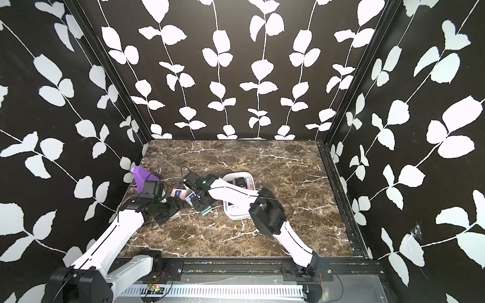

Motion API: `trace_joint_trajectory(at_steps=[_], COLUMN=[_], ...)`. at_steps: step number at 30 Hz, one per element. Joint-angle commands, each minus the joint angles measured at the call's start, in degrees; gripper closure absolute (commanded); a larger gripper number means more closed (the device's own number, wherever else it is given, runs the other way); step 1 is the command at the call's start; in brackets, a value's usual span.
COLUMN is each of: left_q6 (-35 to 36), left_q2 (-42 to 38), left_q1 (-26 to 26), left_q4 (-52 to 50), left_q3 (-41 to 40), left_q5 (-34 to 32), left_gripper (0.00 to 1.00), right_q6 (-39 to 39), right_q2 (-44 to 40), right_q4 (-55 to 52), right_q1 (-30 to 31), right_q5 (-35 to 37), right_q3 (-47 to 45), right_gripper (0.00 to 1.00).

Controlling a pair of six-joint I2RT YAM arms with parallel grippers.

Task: Put the pocket tissues into the storage box
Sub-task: Pick up the pocket tissues from the center of the board, then place the pocket tissues in the storage box.

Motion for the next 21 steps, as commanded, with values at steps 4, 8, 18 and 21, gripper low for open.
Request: trace_joint_trajectory(at_steps=[4, 8, 18, 21], left_q6=[0.7, 1.0, 1.7, 2.0], left_q2=[3.7, 6.2, 6.1, 5.7], left_q1=[0.2, 0.1, -0.4, -0.4], left_q4=[4.5, 5.9, 5.1, 4.3], left_q3=[3.7, 4.7, 5.1, 5.1], left_q5=[3.4, 6.2, 8.1, 8.2], left_gripper=[0.12, 0.12, 0.12, 0.12], right_q6=[7.7, 11.6, 17.3, 17.5], right_q2=[-15.5, -24.7, -37.8, -38.0], right_q4=[5.1, 8.8, 13.6, 17.0], right_q1=[-1.7, -3.1, -5.9, -7.0], right_q5=[3.6, 7.5, 20.2, 22.2], right_q3=[-14.6, -27.2, -45.8, -48.4], right_gripper=[0.63, 0.62, 0.62, 0.62])
